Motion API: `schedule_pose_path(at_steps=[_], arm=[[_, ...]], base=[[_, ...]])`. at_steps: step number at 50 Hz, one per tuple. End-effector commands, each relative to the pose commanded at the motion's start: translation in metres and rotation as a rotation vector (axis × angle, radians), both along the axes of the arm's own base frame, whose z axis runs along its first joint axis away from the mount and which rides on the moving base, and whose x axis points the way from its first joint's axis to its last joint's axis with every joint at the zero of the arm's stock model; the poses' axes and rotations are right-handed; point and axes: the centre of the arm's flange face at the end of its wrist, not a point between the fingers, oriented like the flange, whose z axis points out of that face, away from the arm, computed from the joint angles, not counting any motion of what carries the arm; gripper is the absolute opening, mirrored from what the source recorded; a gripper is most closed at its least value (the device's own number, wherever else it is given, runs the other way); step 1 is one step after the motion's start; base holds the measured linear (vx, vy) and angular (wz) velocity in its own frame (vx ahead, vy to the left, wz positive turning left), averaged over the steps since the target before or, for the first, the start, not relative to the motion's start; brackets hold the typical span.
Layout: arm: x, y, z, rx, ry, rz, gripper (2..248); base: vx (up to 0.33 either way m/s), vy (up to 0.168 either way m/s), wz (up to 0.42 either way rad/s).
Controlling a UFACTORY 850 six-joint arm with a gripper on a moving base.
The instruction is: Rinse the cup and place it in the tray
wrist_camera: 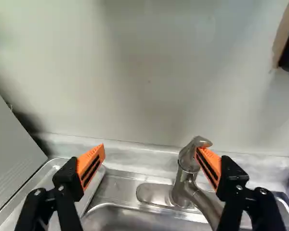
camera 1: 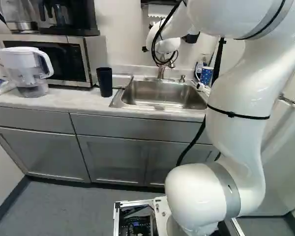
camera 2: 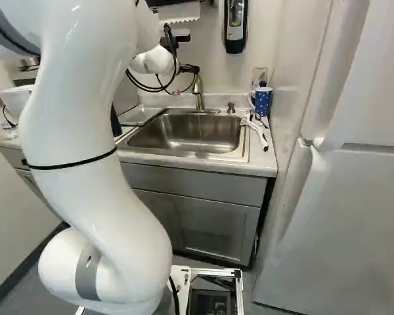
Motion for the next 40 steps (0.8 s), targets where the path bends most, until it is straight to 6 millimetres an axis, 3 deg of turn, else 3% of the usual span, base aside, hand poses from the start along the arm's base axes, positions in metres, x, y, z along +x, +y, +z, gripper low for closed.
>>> schedule_pose_path(at_steps=[40], arm=[[0.0010, 0.0033, 0.0027, 0.000, -0.031, 0.005, 247]], base=[[0.000, 0.000, 0.000]])
